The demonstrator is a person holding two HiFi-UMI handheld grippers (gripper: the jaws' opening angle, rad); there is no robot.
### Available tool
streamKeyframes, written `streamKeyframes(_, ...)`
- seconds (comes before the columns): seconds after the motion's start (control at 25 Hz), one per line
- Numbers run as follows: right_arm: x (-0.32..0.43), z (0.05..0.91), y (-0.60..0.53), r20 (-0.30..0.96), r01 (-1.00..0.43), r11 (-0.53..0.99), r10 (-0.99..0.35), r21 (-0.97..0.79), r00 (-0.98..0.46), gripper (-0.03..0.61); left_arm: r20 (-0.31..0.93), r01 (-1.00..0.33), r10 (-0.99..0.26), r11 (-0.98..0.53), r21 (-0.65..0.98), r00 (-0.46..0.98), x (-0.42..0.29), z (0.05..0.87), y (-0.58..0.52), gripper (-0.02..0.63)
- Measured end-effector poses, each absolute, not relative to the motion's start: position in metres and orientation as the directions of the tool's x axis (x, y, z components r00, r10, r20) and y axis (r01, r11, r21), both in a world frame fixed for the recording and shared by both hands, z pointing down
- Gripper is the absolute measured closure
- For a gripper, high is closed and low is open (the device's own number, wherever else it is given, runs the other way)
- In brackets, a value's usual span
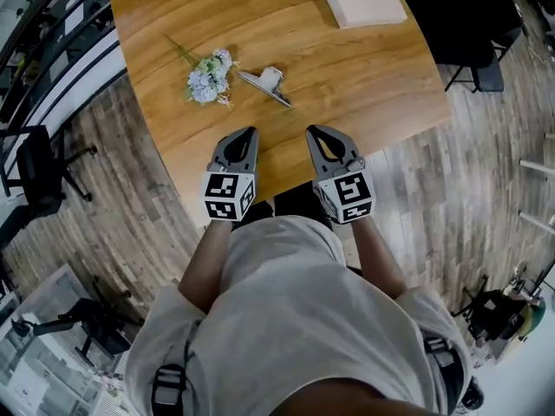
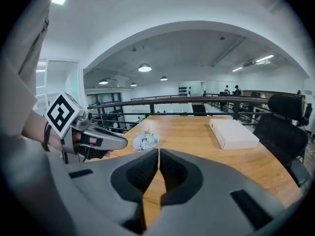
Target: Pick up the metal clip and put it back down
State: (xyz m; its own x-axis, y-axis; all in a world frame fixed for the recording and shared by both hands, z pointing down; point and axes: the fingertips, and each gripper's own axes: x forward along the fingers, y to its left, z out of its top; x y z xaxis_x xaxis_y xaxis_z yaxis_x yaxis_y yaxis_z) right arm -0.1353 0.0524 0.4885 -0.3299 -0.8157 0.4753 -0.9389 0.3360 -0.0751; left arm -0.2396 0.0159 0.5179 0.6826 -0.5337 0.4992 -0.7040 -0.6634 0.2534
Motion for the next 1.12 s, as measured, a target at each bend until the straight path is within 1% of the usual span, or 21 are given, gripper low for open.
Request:
streamKeyframes(0.2, -0.125, 0.507, 0.014, 0.5, -0.887, 0.447, -0.745, -0.116, -0.442, 0.551, 0.546, -0.772, -0.568, -0.573, 0.275, 0.615, -0.224, 0.543, -0.011, 0.589)
streamKeyframes(0.6, -0.133, 0.568, -0.034, 0.578, -0.759, 0.626, -0.557, -0.179, -0.596, 0.551, 0.638, -0.86, -0.59, -0.441, 0.258, 0.494, -0.215, 0.588, -0.036, 0.589)
streamKeyframes(0.8, -0.136, 0.588, -0.061, 0.599, -0.738, 0.643, -0.515, -0.203, -0.613, 0.551, 0.661, -0.877, -0.588, -0.407, 0.255, 0.466, -0.22, 0.6, -0.05, 0.589)
streamKeyframes(0.96, -0.142, 0.602, -0.069, 0.618, -0.691, 0.688, -0.449, -0.221, -0.645, 0.549, 0.681, -0.898, -0.593, -0.358, 0.256, 0.43, -0.224, 0.607, -0.05, 0.589)
streamKeyframes(1.12, -0.142, 0.61, -0.085, 0.611, -0.692, 0.681, -0.447, -0.241, -0.653, 0.545, 0.69, -0.904, -0.591, -0.339, 0.259, 0.419, -0.226, 0.614, -0.054, 0.589)
